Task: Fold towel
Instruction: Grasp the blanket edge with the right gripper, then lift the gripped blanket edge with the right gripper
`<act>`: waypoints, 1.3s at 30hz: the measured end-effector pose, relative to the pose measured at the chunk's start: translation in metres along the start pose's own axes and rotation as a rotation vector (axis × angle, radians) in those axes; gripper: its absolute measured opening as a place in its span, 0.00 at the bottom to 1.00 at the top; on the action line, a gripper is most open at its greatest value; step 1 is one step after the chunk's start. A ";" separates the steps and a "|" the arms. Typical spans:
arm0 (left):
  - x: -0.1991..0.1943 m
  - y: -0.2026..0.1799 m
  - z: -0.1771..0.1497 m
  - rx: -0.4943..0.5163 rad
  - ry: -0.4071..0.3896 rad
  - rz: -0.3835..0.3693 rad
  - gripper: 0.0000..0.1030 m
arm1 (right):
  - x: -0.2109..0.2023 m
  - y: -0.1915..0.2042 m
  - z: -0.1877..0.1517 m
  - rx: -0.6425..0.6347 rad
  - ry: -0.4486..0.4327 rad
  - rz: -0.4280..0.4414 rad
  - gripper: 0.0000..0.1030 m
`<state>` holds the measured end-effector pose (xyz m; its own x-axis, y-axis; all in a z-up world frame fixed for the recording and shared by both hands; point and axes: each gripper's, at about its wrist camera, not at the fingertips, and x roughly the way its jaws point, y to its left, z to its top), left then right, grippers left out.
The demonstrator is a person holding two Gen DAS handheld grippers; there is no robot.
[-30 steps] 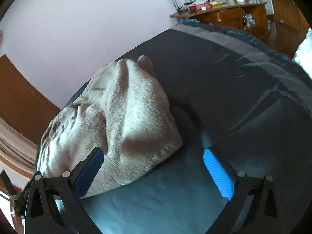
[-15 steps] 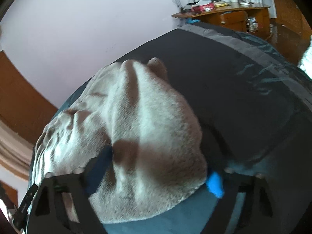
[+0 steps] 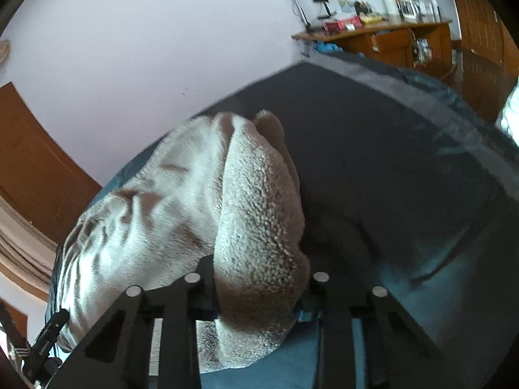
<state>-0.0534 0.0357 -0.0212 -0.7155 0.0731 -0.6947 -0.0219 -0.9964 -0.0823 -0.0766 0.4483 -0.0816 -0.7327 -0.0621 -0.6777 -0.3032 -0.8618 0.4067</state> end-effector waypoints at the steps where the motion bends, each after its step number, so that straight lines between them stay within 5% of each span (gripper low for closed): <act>1: 0.000 0.000 0.000 -0.001 0.000 -0.001 0.83 | -0.004 0.003 0.001 -0.010 -0.015 0.002 0.32; 14: 0.002 -0.003 -0.001 0.015 0.009 0.017 0.83 | 0.004 -0.003 0.003 0.012 0.004 -0.014 0.33; 25: 0.004 -0.005 -0.002 0.024 0.013 0.024 0.83 | 0.018 -0.013 0.000 0.014 0.047 -0.002 0.49; 32: 0.002 0.002 0.001 -0.002 0.016 0.007 0.83 | 0.006 -0.001 0.000 -0.032 -0.012 -0.033 0.30; 39: -0.008 0.024 0.008 -0.089 -0.010 0.009 0.83 | -0.024 0.037 0.015 -0.086 -0.105 0.009 0.26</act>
<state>-0.0536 0.0110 -0.0120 -0.7222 0.0629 -0.6888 0.0468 -0.9891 -0.1393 -0.0796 0.4256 -0.0410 -0.7962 -0.0213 -0.6046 -0.2463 -0.9015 0.3560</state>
